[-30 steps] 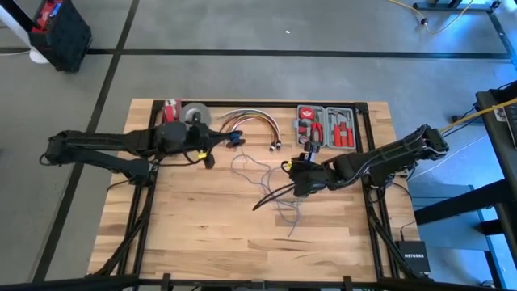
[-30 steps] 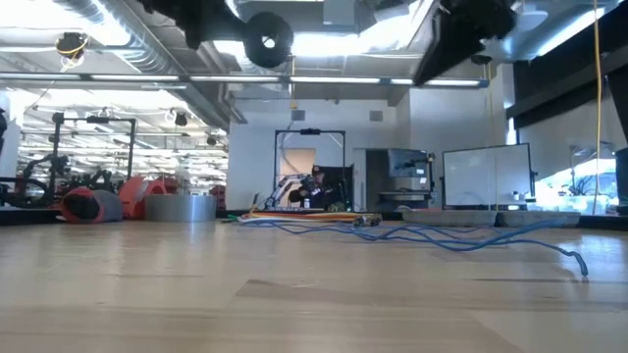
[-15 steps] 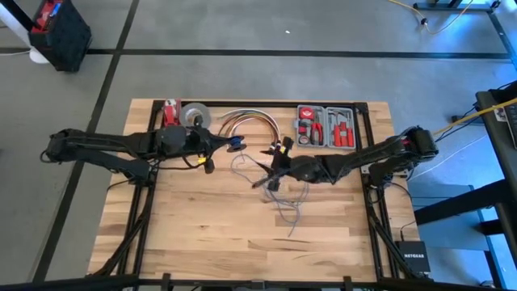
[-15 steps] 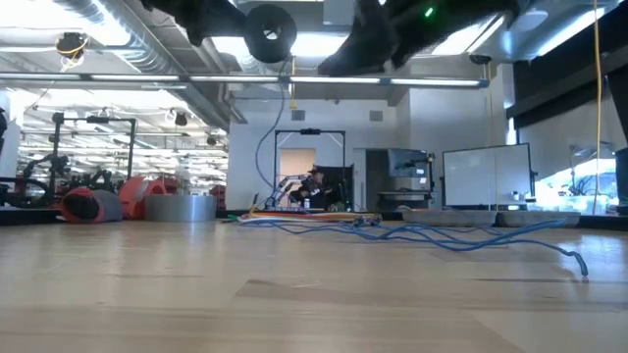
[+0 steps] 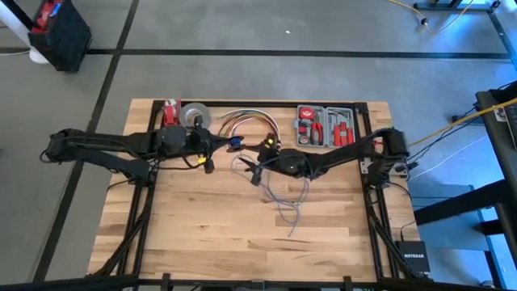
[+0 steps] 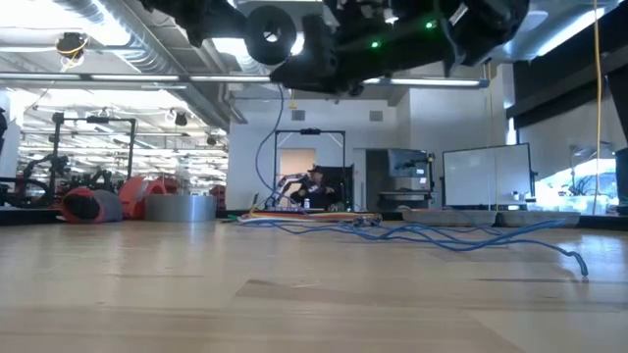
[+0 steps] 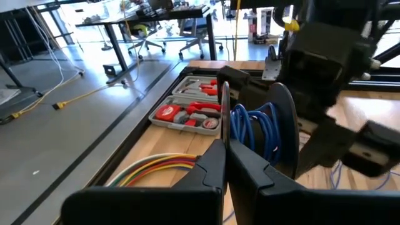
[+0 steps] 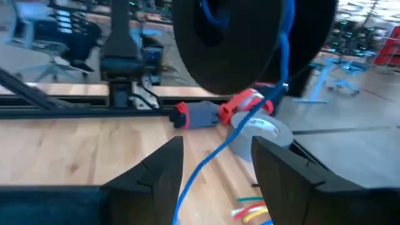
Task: Coil cords
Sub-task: Uncoil the blue wire from the black spool
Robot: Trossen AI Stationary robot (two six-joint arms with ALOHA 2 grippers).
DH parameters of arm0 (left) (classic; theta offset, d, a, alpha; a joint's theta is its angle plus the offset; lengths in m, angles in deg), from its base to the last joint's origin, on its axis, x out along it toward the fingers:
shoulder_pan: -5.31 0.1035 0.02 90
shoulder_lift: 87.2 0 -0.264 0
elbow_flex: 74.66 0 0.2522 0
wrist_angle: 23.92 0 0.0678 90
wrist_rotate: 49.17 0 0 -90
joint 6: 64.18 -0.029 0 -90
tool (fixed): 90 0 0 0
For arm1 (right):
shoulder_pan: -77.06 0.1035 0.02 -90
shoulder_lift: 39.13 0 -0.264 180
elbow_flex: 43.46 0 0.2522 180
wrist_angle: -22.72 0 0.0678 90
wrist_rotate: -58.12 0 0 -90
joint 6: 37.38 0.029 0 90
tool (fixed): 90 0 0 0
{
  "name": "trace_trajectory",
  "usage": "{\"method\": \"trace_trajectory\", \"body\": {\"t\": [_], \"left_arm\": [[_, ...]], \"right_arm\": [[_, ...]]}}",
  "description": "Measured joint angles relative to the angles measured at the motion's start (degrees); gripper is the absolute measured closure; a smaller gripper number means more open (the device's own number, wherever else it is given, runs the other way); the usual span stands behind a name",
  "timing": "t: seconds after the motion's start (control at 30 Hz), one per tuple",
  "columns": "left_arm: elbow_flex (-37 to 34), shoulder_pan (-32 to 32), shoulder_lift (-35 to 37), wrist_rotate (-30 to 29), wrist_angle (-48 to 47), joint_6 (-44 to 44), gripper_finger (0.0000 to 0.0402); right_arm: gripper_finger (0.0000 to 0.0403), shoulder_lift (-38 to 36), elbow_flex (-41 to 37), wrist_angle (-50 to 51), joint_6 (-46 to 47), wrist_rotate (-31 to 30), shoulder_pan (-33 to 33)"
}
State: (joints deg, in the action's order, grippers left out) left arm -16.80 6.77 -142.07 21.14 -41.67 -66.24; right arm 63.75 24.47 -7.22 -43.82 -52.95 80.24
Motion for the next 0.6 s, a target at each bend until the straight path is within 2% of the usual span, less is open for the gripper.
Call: {"method": "trace_trajectory", "body": {"t": [0.07, 0.23, 0.33, 0.47, 0.53, 0.6], "left_arm": [[0.00, 0.02, 0.00, 0.00, 0.02, -0.02, 0.0400], [0.00, 0.02, 0.00, 0.00, -0.17, 0.00, 0.0400], [0.00, 0.02, 0.00, 0.00, -0.22, -0.09, 0.0400], [0.00, 0.00, 0.00, 0.00, -0.75, 0.06, 0.0400], [0.00, 0.02, 0.00, 0.00, -1.65, 0.19, 0.0400], [0.00, 0.02, 0.00, 0.00, -2.51, 0.42, 0.0400]], "right_arm": [[0.0210, 1.51, 0.99, 0.15, -0.02, -2.63, -0.44], [0.0221, 3.84, 2.37, 0.19, -0.01, -1.89, -1.55], [0.0268, 3.91, 2.47, 0.46, -1.39, -3.20, -1.37], [0.0372, 3.20, 2.49, 2.24, -6.35, -6.16, -0.27], [0.0390, 2.06, 2.49, 2.56, -9.58, -9.72, 0.63], [0.0383, 0.46, 2.49, 2.93, -12.08, -14.58, 1.84]]}}
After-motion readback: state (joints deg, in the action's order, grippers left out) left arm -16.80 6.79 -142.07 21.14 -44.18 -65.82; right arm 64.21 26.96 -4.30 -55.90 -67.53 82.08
